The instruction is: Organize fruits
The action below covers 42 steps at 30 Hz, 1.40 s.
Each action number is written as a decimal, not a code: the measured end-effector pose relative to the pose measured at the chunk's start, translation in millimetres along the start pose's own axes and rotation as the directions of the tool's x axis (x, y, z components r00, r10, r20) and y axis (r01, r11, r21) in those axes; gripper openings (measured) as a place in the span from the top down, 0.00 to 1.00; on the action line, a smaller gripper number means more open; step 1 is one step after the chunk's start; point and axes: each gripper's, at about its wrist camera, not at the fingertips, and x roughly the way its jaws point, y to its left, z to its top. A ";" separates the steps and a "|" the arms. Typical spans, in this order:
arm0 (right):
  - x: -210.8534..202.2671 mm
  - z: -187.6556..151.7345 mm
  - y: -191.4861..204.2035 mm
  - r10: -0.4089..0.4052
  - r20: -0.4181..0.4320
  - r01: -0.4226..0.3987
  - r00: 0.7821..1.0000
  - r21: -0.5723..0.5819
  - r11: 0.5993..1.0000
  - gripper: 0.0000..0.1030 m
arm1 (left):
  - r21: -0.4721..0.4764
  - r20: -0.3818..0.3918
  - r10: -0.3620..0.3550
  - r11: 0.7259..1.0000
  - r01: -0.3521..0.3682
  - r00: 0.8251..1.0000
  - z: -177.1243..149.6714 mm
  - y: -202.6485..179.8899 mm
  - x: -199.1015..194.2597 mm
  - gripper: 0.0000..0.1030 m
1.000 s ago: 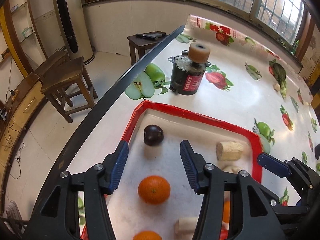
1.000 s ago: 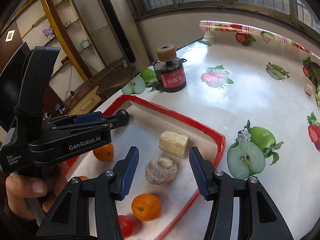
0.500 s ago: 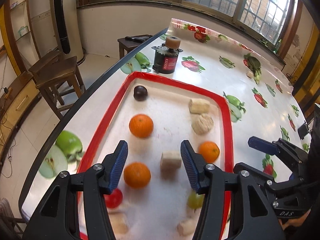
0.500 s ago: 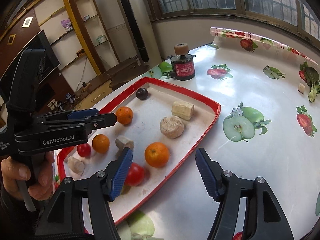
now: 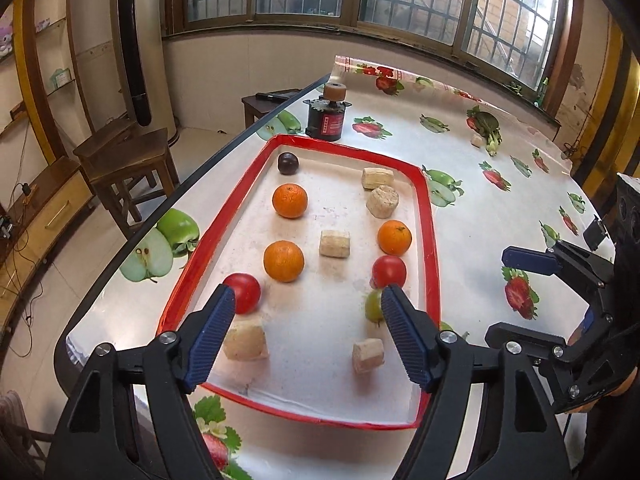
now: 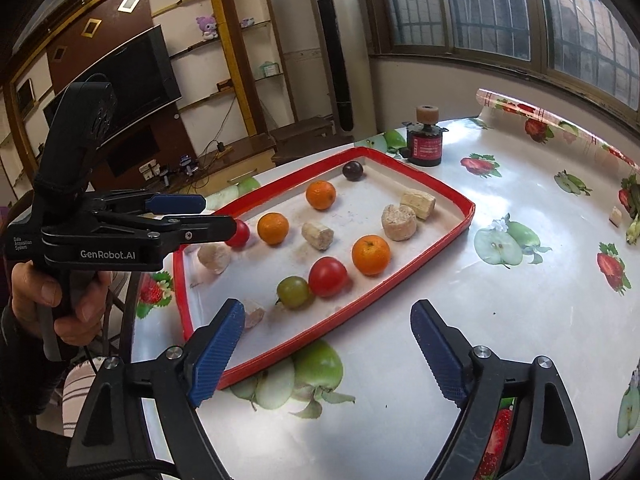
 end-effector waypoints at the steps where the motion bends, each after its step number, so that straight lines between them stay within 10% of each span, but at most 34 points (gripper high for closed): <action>1: -2.9 -1.4 2.1 0.005 0.000 -0.005 1.000 -0.010 1.000 0.16 | 0.003 0.003 0.004 1.000 -0.004 1.000 -3.1 -0.3 -3.5 0.27; 42: -55.3 -16.3 60.6 -0.027 0.066 0.039 0.997 -0.200 0.979 0.11 | 0.031 0.132 0.056 0.998 -0.060 0.990 -49.2 -5.5 -81.1 0.19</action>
